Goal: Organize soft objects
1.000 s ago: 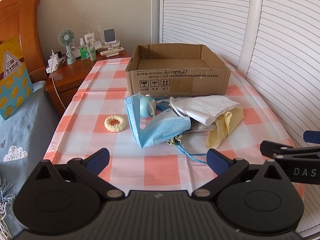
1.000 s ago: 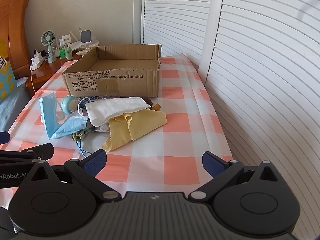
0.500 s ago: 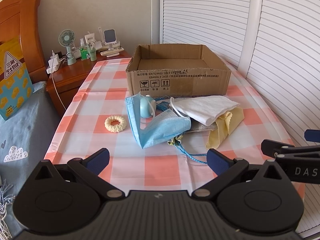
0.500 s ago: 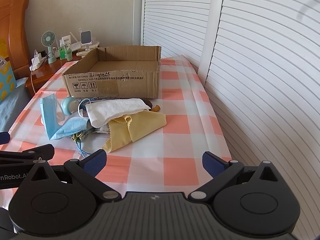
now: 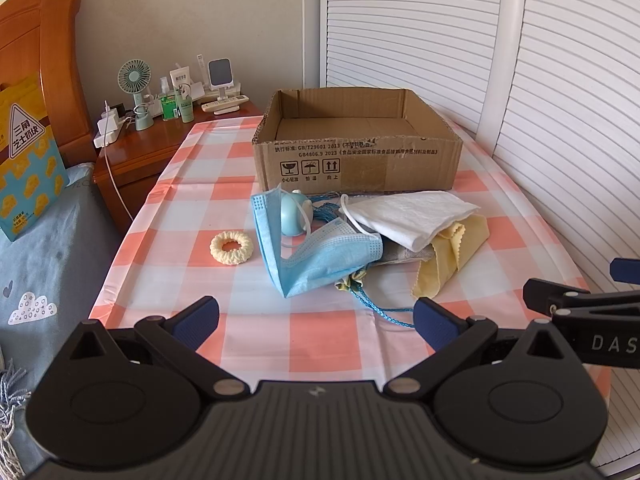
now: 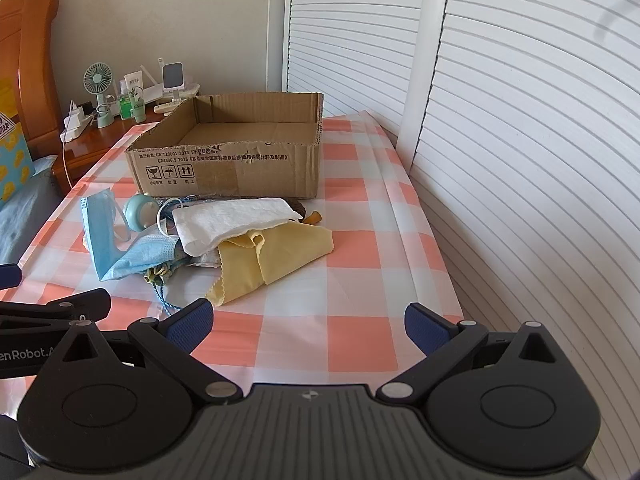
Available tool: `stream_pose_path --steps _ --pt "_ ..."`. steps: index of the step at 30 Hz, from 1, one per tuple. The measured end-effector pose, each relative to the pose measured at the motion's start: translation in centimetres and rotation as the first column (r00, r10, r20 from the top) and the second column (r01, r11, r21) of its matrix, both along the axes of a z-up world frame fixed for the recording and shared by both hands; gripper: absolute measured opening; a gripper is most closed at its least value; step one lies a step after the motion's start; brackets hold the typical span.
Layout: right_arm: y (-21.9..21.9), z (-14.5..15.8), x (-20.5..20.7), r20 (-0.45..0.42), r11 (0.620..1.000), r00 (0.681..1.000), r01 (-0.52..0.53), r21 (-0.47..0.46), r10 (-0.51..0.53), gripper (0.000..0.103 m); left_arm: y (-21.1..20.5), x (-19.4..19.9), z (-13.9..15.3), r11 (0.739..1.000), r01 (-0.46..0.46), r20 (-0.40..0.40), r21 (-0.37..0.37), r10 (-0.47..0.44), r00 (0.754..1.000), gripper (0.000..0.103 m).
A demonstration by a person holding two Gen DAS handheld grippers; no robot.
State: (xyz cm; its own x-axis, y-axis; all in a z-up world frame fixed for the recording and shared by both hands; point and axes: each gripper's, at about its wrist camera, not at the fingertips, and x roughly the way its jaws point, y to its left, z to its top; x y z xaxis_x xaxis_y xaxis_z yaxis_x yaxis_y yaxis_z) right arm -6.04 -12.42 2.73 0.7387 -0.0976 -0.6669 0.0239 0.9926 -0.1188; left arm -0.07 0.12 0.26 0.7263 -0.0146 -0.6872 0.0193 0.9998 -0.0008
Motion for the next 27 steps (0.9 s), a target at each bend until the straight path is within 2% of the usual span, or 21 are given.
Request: stream_pose_path --steps 17,27 --pt "0.1 0.1 0.0 0.006 1.000 1.000 -0.003 -0.003 0.003 0.103 0.0 0.2 -0.2 1.000 0.008 0.003 0.002 -0.008 1.000 0.102" --pt "-0.2 -0.3 0.9 0.016 1.000 1.000 -0.025 0.000 0.025 0.103 0.0 1.2 -0.4 0.998 0.068 0.032 0.007 -0.068 0.997 0.102"
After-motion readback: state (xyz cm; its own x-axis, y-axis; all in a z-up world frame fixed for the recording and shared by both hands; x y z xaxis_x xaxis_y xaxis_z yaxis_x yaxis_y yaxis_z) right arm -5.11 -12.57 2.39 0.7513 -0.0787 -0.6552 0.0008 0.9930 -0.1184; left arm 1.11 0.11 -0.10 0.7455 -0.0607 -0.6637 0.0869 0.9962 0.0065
